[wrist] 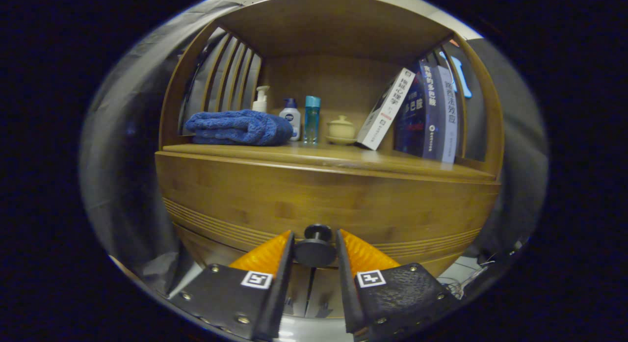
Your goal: Pull open the drawer, take out the items inside it, and place them on the countertop above the cabinet.
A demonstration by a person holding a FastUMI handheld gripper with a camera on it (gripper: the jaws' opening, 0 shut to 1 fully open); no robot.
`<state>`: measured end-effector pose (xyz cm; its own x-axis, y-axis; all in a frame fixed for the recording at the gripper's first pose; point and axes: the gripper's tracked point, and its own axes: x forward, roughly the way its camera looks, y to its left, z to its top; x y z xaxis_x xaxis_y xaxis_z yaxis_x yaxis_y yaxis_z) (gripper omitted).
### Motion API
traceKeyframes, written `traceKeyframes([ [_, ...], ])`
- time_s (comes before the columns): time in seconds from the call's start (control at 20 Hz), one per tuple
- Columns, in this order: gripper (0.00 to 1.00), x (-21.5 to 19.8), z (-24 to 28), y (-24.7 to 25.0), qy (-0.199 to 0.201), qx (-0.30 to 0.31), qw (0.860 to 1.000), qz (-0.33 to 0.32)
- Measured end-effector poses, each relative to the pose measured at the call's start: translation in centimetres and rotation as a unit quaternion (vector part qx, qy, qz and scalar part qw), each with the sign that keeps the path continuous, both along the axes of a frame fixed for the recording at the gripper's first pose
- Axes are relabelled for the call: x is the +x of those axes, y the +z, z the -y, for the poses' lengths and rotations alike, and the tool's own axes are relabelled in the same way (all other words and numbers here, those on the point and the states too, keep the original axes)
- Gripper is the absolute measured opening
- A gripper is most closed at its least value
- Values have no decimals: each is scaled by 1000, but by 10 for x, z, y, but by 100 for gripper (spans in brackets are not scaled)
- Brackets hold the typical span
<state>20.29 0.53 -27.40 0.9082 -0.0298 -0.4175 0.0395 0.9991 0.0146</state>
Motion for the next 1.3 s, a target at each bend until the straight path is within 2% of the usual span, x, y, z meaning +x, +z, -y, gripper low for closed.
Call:
traceKeyframes([
  [0.05, 45, -1, -1, 0, -2, 2, 1000, 0],
  [0.15, 41, 0, -2, 0, -6, 4, 1000, 4],
  [0.3, 41, -1, 0, -4, -27, 18, 999, -6],
  [0.45, 31, -3, -2, -1, -24, 27, 999, -14],
  [0.7, 31, -8, 2, -3, -38, 32, 999, -19],
  [1.3, 31, -79, 0, 14, -54, 48, 997, -19],
])
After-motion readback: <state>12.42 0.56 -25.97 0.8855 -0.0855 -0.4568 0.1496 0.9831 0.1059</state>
